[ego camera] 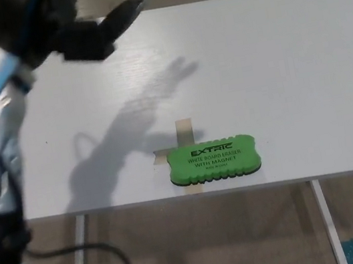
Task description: Use the left hand to press on the green eraser and wipe the desk from center to the left and then back to center.
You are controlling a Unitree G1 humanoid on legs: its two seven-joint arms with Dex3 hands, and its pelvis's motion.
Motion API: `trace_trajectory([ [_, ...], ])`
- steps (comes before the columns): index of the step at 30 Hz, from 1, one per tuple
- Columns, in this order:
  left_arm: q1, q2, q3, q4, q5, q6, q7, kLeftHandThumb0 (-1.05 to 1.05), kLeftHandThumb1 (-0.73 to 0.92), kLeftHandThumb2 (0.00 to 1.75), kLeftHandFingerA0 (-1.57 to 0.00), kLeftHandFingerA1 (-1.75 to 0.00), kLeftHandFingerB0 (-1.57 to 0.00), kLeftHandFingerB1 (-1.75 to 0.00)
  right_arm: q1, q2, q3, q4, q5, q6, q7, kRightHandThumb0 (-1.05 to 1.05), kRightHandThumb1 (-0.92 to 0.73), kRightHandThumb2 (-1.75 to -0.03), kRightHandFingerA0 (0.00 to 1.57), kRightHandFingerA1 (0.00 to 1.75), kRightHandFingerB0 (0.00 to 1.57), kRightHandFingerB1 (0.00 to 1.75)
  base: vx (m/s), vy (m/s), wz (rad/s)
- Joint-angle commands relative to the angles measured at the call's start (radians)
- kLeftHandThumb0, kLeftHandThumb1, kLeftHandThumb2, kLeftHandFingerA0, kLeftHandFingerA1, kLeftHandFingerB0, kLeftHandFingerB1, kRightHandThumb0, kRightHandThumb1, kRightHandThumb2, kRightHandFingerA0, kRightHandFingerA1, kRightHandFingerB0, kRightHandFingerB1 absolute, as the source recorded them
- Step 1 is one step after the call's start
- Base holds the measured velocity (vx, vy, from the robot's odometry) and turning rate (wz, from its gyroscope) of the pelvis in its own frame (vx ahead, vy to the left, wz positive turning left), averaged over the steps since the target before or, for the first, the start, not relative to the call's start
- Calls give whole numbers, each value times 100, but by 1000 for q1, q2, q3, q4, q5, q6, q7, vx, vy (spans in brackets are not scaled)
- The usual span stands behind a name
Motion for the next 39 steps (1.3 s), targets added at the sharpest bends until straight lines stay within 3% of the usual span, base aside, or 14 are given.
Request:
trace_trajectory([
  [1,430,181,192,-392,-366,139,-318,-68,49,81,-20,-43,-2,-33,20,-5,-69,-105,84,18,-13,-44,-75,-64,88,51,58,38,0,0,0],
  [4,566,198,259,-466,-432,141,-357,-65,51,77,-27,-43,-5,-35,8,-15,-88,-146,101,49,-7,-43,-75,-64,88,51,58,38,0,0,0],
  [5,653,191,303,-494,-472,138,-381,-51,65,62,-42,-36,-11,-33,-2,-22,-95,-159,98,45,-12,-43,-74,-64,88,50,58,38,0,0,0],
  [9,869,162,401,-534,-532,113,-435,-45,66,60,-51,-38,-16,-32,-12,-27,-113,-208,107,65,-9,-43,-74,-64,88,51,58,38,0,0,0],
  [10,986,138,441,-498,-543,114,-483,-38,68,62,-57,-40,-24,-32,-11,-37,-115,-226,96,81,-16,-42,-75,-64,89,52,57,38,0,0,0],
  [15,1139,107,457,-439,-519,141,-472,-33,68,60,-67,-42,-37,-32,-8,-53,-130,-243,97,91,-8,-43,-75,-64,88,51,57,38,0,0,0],
  [17,1194,68,427,-378,-385,73,-391,-35,70,61,-76,-44,-52,-36,-4,-48,-131,-253,101,105,-2,-43,-75,-64,89,51,56,38,0,0,0],
  [21,1190,26,369,-246,-223,-28,-285,-35,70,62,-79,-45,-56,-37,4,-34,-129,-259,90,103,-13,-43,-75,-64,89,52,56,38,0,0,0],
  [26,1173,-38,305,37,56,-188,-9,-41,71,63,-84,-45,-62,-38,86,-2,-113,-303,73,109,3,-45,-75,-64,89,52,56,37,0,0,0],
  [30,1137,-75,289,206,143,-219,147,-41,70,62,-84,-45,-62,-38,101,14,-110,-281,83,96,22,-44,-75,-64,89,54,57,38,0,0,0],
  [35,1080,-88,265,306,146,-165,201,-42,68,62,-83,-45,-58,-37,86,39,-86,-233,47,83,-5,-43,-75,-64,89,54,58,38,0,0,0],
  [39,1033,-84,227,406,174,-183,220,-40,68,59,-74,-42,-54,-36,99,51,-57,-179,44,77,54,-43,-76,-64,87,56,56,38,0,0,0],
])
